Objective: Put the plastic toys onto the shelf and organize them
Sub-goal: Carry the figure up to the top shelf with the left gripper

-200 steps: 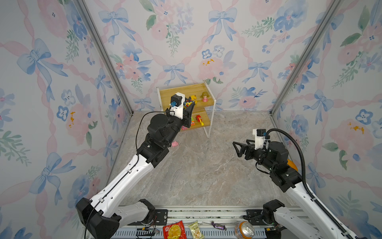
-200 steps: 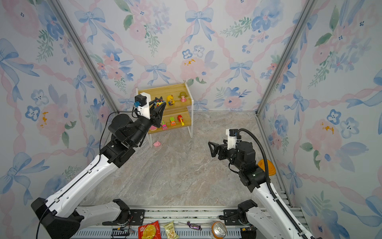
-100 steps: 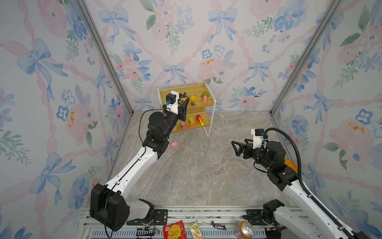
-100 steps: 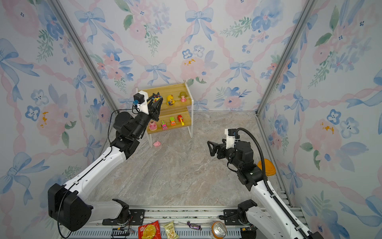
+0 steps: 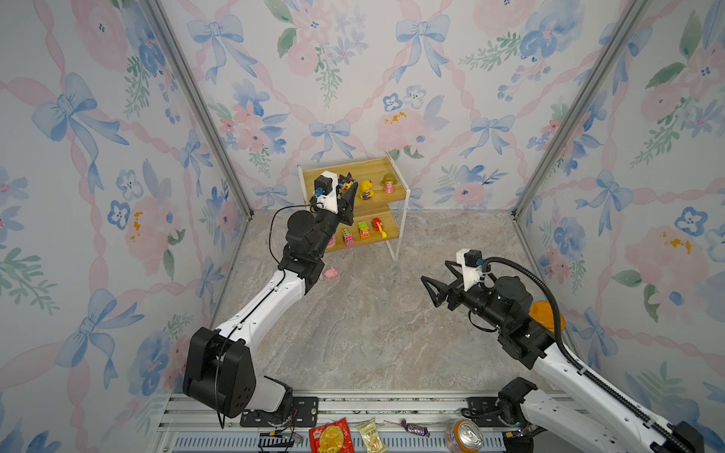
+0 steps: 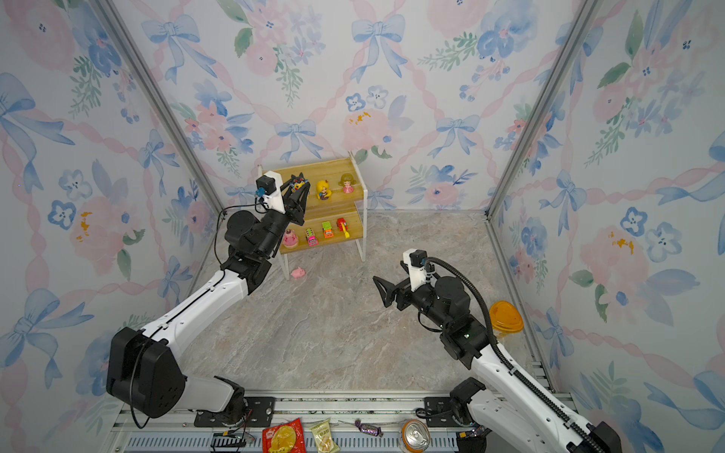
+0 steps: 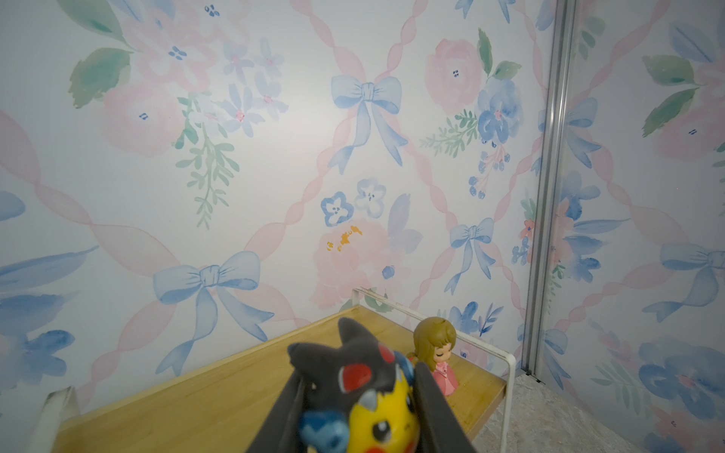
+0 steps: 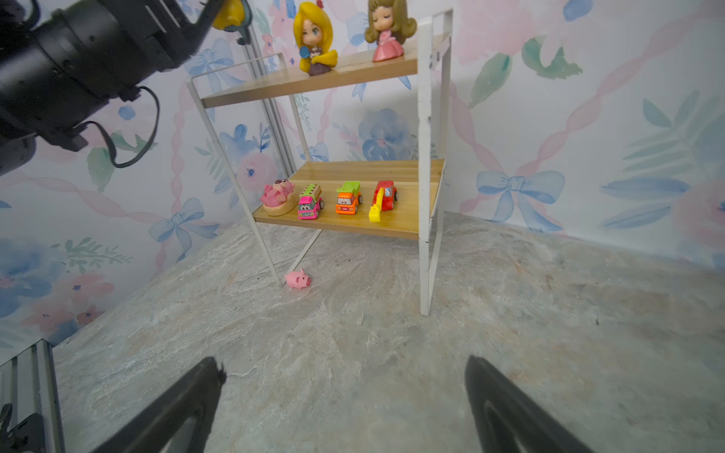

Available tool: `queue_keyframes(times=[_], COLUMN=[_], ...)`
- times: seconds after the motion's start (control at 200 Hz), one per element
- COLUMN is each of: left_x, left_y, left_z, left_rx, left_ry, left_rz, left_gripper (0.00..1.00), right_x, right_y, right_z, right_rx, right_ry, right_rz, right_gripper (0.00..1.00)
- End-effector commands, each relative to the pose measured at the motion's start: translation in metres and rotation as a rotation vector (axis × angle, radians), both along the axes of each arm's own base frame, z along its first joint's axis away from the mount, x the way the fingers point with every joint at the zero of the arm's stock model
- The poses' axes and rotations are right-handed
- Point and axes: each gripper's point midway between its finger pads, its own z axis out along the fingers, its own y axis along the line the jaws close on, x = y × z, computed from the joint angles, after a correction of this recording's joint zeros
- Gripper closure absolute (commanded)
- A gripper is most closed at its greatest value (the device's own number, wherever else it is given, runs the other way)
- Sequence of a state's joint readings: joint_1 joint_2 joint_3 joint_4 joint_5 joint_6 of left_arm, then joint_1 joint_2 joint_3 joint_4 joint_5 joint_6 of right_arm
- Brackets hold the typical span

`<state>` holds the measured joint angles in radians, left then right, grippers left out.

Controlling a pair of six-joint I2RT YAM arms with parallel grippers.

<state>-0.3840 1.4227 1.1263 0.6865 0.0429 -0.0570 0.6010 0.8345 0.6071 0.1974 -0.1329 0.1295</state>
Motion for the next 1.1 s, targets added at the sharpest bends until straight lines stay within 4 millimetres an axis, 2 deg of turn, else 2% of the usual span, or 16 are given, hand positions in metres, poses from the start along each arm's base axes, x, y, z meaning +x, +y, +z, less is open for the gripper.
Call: queue_keyframes(times=[0.0, 0.385, 0.815, 1.095], left_x=[0.005, 0.025, 0.034, 0.034], left_y=[0.001, -0.002, 0.000, -0.002], left_z=[0.004, -0.010, -0.019, -0.019], left_rx=[-0.025, -0.028, -0.001, 0.017], left_ry=[-0.020, -0.001, 0.000, -0.007], left_rz=[-0.007, 0.016, 0.023, 0.014], left_gripper=[0.70, 0.71, 0.70, 0.63], right_x=[0.000, 0.006, 0.011, 0.013], right_y=[0.011, 0.028, 0.022, 0.021], right_z=[0.014, 0.025, 0.023, 0.022], right_rx=[-0.055, -0.052, -0.033, -0.024], right_ry=[-0.142, -0.194, -0.176, -0.161], right_rz=[0.005, 0.042, 0.027, 0.025], right_gripper=[0.01, 0.01, 0.01, 0.01])
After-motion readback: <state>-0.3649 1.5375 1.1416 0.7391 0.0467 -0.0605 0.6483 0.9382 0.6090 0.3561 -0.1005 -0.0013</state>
